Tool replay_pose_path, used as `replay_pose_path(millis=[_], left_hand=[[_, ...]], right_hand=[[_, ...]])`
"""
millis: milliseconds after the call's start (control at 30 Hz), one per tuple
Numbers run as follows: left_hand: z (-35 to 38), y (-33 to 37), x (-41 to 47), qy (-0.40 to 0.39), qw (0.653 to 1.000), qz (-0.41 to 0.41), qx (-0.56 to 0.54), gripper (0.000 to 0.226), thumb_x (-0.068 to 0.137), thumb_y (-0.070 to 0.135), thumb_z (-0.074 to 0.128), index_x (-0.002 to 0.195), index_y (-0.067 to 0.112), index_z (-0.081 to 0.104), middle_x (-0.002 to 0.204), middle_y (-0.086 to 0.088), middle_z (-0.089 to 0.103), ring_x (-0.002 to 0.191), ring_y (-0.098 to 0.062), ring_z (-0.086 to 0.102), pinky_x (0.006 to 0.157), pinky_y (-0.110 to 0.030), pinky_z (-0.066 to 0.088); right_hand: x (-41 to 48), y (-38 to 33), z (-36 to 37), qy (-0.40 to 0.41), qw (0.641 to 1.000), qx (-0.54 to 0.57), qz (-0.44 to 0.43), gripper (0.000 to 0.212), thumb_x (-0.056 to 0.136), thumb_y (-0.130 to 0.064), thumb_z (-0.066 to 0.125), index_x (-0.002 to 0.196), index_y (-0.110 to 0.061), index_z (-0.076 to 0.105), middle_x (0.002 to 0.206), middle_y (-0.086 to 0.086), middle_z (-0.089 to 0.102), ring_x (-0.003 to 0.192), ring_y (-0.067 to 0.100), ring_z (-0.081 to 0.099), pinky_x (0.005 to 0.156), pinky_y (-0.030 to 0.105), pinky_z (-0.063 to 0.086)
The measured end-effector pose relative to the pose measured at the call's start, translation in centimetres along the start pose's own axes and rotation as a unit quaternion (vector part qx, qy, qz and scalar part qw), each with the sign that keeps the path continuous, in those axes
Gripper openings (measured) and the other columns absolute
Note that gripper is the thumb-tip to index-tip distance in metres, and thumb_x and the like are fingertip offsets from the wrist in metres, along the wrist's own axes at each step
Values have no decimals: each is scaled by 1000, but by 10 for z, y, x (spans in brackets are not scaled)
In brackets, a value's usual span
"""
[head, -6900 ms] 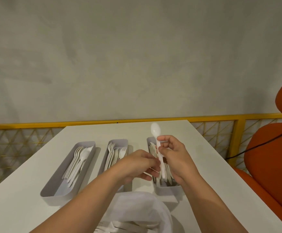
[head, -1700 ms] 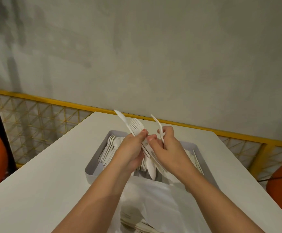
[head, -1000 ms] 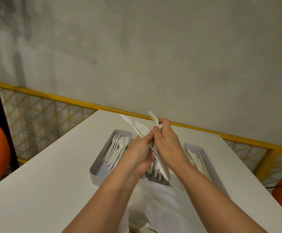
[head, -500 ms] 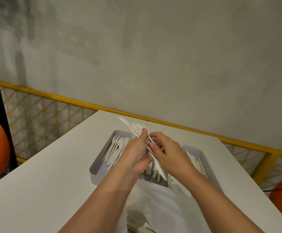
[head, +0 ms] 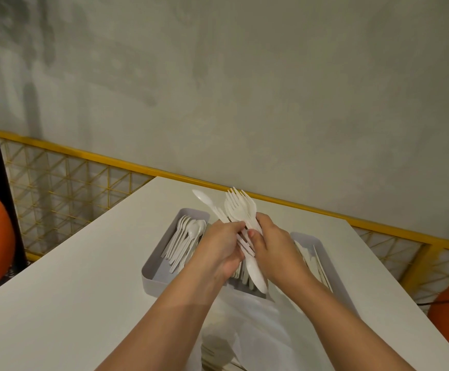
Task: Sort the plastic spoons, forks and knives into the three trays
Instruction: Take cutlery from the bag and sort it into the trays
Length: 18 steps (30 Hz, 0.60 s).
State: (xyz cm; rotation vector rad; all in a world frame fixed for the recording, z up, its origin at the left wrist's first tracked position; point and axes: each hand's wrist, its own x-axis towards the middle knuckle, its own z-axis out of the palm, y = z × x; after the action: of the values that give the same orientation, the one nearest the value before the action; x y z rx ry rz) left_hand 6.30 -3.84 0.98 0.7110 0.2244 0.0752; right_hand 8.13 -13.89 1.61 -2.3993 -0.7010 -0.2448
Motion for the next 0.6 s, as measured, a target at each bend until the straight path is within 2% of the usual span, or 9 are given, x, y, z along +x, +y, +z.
replay_pose_path(millis=[67, 200, 267, 333, 400, 500, 600], left_hand=[[-1, 1, 0, 1, 1000, 7, 19, 36, 95, -3, 39, 130, -4, 48, 110, -19, 63, 85, -23, 64, 57, -26, 52], [-1, 1, -2, -14, 999, 26, 44, 30, 93, -4, 42, 121, -5, 54, 73, -8, 67, 57, -13, 65, 50, -23, 54], [-1, 1, -2, -17, 998, 38, 48, 28, 93, -4, 43, 118, -6, 54, 65, -5, 69, 52, -10, 67, 48, -21, 54], [-1, 0, -1, -10, 998, 44, 54, 24, 94, -3, 42, 111, 0, 59, 72, -6, 67, 55, -10, 68, 49, -21, 54], [-2, -1, -1, 5, 997, 47, 68, 20, 96, 1, 41, 104, 5, 58, 80, -8, 65, 64, -13, 66, 54, -24, 53], [-2, -3, 0, 13, 995, 60, 82, 22, 97, 3, 41, 113, 2, 56, 84, -10, 64, 71, -17, 62, 58, -25, 51], [-2, -3, -1, 15, 994, 69, 81, 21, 98, 2, 40, 112, 6, 55, 88, -10, 64, 75, -18, 62, 58, -25, 50]], right_hand=[[0, 1, 0, 9, 1000, 18, 0, 32, 101, -21, 35, 131, -15, 41, 124, 4, 56, 95, 14, 50, 76, 21, 37], [4, 7, 5, 24, 999, 20, -1, 30, 100, -16, 36, 128, -14, 46, 122, 5, 57, 103, 18, 54, 79, 25, 43], [7, 11, 7, 23, 1000, 13, 0, 32, 100, -15, 35, 130, -13, 46, 122, 7, 57, 107, 21, 55, 83, 28, 44], [8, 12, 7, 15, 1000, 5, -9, 33, 100, -16, 34, 131, -15, 47, 116, 7, 58, 103, 20, 55, 80, 24, 44], [9, 12, 6, 5, 1000, -2, -16, 37, 101, -18, 34, 137, -21, 44, 107, 4, 54, 95, 15, 52, 69, 17, 39], [9, 12, 5, -8, 1000, -9, -10, 43, 101, -21, 36, 143, -29, 37, 98, 0, 43, 90, 12, 45, 58, 8, 32], [7, 12, 3, -13, 1000, 0, -2, 45, 101, -22, 37, 145, -31, 33, 97, -1, 41, 89, 11, 43, 57, 7, 31]])
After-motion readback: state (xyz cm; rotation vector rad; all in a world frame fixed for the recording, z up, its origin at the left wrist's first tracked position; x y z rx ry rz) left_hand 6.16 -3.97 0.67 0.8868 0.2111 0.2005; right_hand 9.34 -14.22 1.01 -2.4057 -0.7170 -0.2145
